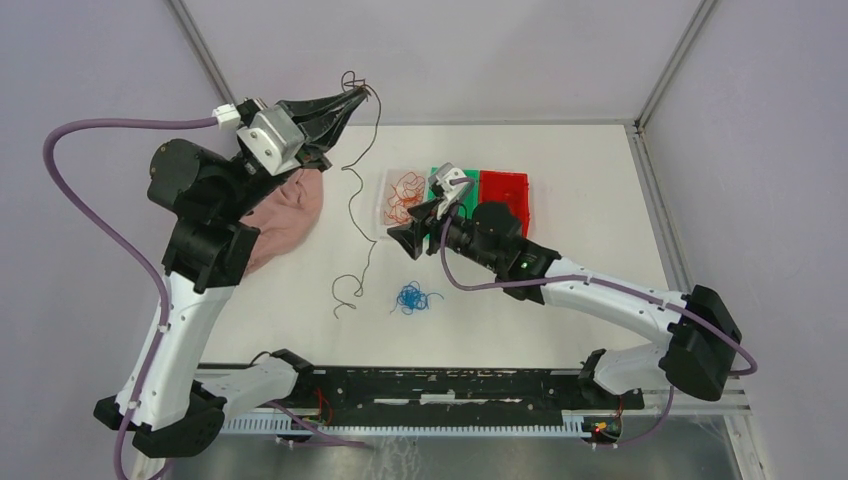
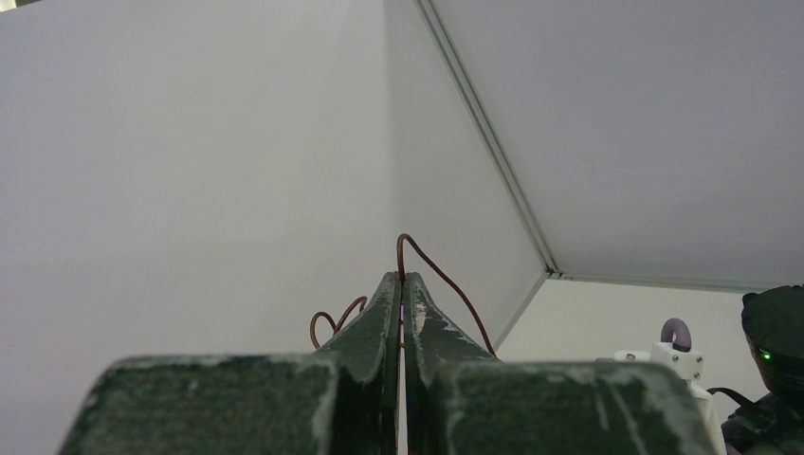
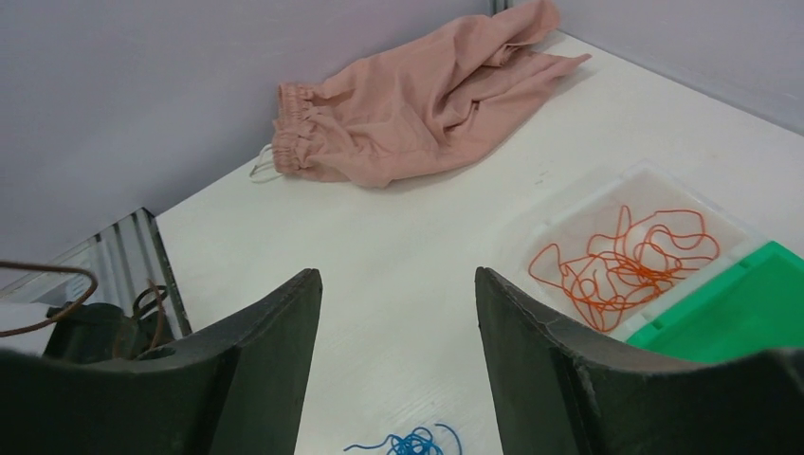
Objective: Untangle the cables
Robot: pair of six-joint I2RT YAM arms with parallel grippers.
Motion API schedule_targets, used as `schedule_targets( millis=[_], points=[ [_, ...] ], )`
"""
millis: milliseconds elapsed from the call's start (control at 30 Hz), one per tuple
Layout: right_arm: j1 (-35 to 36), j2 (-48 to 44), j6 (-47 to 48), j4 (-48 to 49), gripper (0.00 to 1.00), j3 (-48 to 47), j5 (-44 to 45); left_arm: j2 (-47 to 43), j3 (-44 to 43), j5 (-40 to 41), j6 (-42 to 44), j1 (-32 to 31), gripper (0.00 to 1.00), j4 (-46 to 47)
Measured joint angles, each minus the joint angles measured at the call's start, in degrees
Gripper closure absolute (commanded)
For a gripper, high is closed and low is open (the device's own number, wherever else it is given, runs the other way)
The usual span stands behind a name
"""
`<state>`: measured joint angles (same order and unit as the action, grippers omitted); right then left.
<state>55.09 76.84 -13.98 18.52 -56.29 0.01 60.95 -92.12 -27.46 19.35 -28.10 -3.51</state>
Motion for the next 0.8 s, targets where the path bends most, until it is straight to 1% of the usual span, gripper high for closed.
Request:
schedule_targets(
  millis=[200, 367, 433, 667, 800],
  points=[
    [0.02, 0.81, -3.74, 3.37, 0.37, 0.00, -6.19, -0.09, 0.26, -0.13, 0.00, 0.00, 0.97, -0.72],
    [0.02, 0.59, -6.62, 6.32, 0.34, 0.74, -9.09, -0.37, 0.28, -0.15, 0.00, 0.00, 0.97, -0.72],
    [0.02, -0.04, -6.84, 5.79, 0.33, 1.62, -8.59, -0.59, 0.33, -0.15, 0.00, 0.00, 0.97, -0.72],
    [-0.68, -4.00, -6.60, -1.70, 0.33, 2.56, -2.82, -0.92, 0.37, -0.20, -0.02, 0.00, 0.97, -0.68],
    [-1.55, -6.58, -6.58, -2.73, 0.31, 3.89, -2.45, -0.90, 0.37, -0.22, 0.00, 0.00, 0.97, -0.68]
  ],
)
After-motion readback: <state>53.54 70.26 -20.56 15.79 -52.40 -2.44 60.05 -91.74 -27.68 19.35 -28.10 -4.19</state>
